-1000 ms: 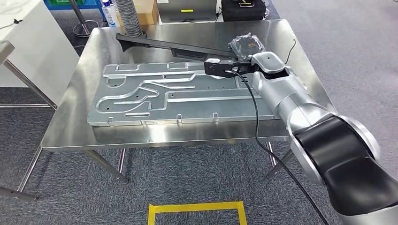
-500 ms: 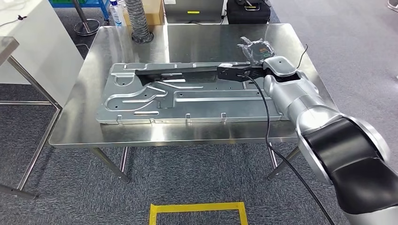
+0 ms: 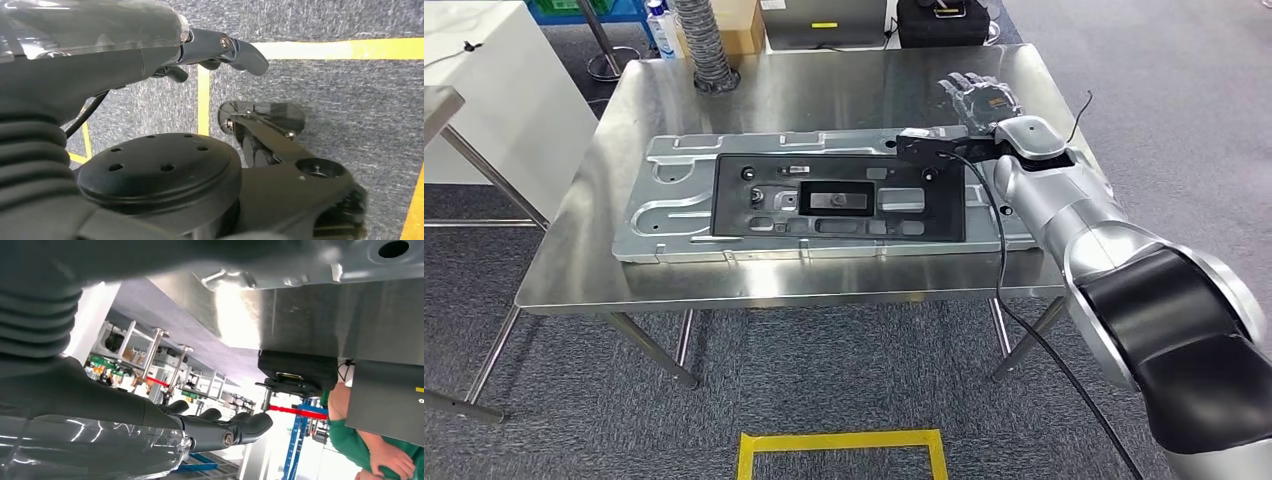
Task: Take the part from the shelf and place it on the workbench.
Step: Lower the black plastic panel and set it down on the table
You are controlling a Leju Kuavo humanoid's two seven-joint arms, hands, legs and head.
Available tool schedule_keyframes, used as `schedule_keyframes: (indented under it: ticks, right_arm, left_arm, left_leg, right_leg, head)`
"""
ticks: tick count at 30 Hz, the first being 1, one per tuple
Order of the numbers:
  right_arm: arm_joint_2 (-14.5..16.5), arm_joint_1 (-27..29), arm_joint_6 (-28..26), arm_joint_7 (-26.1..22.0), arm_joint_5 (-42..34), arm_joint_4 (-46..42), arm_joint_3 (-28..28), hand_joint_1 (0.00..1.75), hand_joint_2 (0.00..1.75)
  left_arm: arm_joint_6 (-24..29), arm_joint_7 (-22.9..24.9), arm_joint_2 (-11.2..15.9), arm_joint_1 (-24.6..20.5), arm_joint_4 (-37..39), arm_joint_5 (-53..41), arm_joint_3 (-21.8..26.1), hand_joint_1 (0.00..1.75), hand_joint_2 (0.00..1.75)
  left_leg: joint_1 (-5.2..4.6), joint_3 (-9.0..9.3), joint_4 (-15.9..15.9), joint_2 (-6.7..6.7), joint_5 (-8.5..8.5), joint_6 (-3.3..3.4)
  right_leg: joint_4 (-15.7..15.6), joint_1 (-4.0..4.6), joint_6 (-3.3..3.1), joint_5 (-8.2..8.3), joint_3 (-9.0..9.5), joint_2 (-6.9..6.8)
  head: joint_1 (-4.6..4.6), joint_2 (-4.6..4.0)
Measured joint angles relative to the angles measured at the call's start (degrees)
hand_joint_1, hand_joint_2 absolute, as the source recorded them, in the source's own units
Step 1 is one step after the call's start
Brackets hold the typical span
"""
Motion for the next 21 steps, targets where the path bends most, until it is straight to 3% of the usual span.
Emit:
schedule_keyframes:
  ticks: [2, 4, 7, 8, 9, 12, 13, 14, 16, 18, 19, 21]
  right_arm:
    - [-0.02, -0.03, -0.12, 0.0, -0.16, -0.01, 0.0, 0.0, 0.0]
    - [-0.13, -0.09, -0.35, 0.0, -0.26, -0.01, 0.0, 0.0, 0.0]
    - [-0.23, -0.01, -0.61, -0.01, -0.42, 0.0, 0.0, 0.0, 0.0]
    - [-0.21, 0.04, -0.67, -0.01, -0.47, 0.01, 0.0, 0.0, 0.0]
    - [-0.17, 0.06, -0.74, -0.01, -0.51, 0.02, -0.01, 0.0, 0.0]
    - [0.08, 0.11, -0.96, 0.07, -0.58, 0.06, -0.12, 0.0, 0.0]
    - [0.24, 0.17, -1.05, 0.15, -0.63, 0.11, -0.21, 0.0, 0.0]
    - [0.46, 0.25, -1.21, 0.26, -0.77, 0.19, -0.41, 0.0, 0.0]
    - [0.98, 0.41, -1.68, 0.49, -1.29, 0.38, -1.19, 0.0, 0.0]
    - [1.44, 0.53, -2.21, 0.63, -1.88, 0.46, -2.3, 0.0, 0.0]
    - [1.6, 0.6, -2.42, 0.69, -2.11, 0.46, -2.83, 0.0, 0.0]
    - [1.76, 0.76, -2.76, 0.96, -2.6, 0.54, -3.98, 0.0, 0.0]
  left_arm:
    - [-0.33, 0.05, 0.01, -0.13, 0.0, -0.06, 0.01, 0.0, 0.0]
    - [-0.66, 0.1, 0.01, -0.38, 0.0, -0.09, 0.01, 0.0, 0.0]
    - [-1.24, 0.17, -0.02, -0.3, 0.0, -0.13, 0.01, 0.0, 0.0]
    - [-1.37, 0.2, -0.03, -0.24, 0.0, -0.13, 0.01, 0.0, 0.0]
    - [-1.45, 0.2, -0.04, -0.23, 0.0, -0.14, 0.01, 0.0, 0.0]
    - [-1.51, 0.19, -0.04, -0.27, 0.0, -0.14, 0.02, 0.0, 0.0]
    - [-1.53, 0.19, -0.04, -0.25, 0.0, -0.14, 0.03, 0.0, 0.0]
    - [-1.53, 0.17, -0.04, -0.24, 0.0, -0.14, 0.04, 0.0, 0.0]
    - [-1.55, 0.1, -0.04, -0.23, 0.0, -0.13, 0.11, 0.0, 0.0]
    - [-1.58, 0.02, -0.03, -0.22, 0.0, -0.09, 0.28, 0.0, 0.0]
    - [-1.6, 0.0, -0.03, -0.22, 0.0, -0.06, 0.39, 0.0, 0.0]
    - [-1.63, 0.02, -0.02, -0.17, 0.0, 0.02, 0.6, 0.0, 0.0]
  left_leg:
    - [-0.27, 5.07, -8.32, 0.26, 2.72, 0.79]
    - [-0.81, 8.29, -14.2, 0.66, 4.22, 1.1]
    - [-1.17, 7.96, -15.38, 0.7, 5.7, 1.27]
    - [-1.04, 7.61, -15.73, 0.82, 6.49, 1.51]
    - [-0.89, 7.11, -16.11, 0.95, 7.32, 1.76]
    - [-0.77, 4.9, -16.44, 1.29, 9.39, 2.32]
    - [-0.77, 4.07, -16.41, 1.42, 9.98, 2.38]
    - [-0.75, 3.19, -16.35, 1.59, 10.57, 2.28]
    - [-0.62, 1.43, -16.03, 1.89, 11.62, 1.91]
    - [-0.54, -0.08, -15.25, 2.03, 12.38, 1.28]
    - [-0.55, -0.48, -14.89, 2.04, 12.68, 0.92]
    - [-0.51, -0.74, -14.6, 2.01, 13.33, 0.22]
  right_leg:
    - [-0.01, 0.22, 0.13, 0.66, -0.47, 0.02]
    - [-0.13, 0.27, 0.67, 1.43, -0.85, -0.04]
    - [-0.71, 0.01, 1.62, 2.76, -1.24, -0.12]
    - [-0.61, -0.05, 1.89, 2.38, -1.5, -0.09]
    - [0.31, -0.08, 2.19, 0.94, -1.99, -0.05]
    - [8.87, -0.21, 3.11, -7.3, -4.31, -0.07]
    - [11.89, -0.27, 3.39, -8.87, -4.71, -0.07]
    - [13.66, -0.36, 3.65, -9.1, -4.45, -0.08]
    - [11.74, -0.7, 4.1, -6.68, -1.38, -0.08]
    - [4.87, -0.93, 4.2, -6.0, 3.8, 0.23]
    - [2.12, -0.94, 3.83, -6.34, 5.6, 0.5]
    - [0.12, -0.68, 2.65, -6.83, 6.59, 0.92]
  head:
    - [0.0, 0.0]
    - [0.0, 0.0]
    - [0.0, 0.0]
    - [0.0, 0.0]
    - [0.0, 0.0]
    - [0.0, 0.0]
    - [0.0, 0.0]
    - [0.0, 0.0]
    - [0.0, 0.0]
    - [0.0, 0.0]
    - [-0.01, 0.0]
    - [-0.03, 0.0]
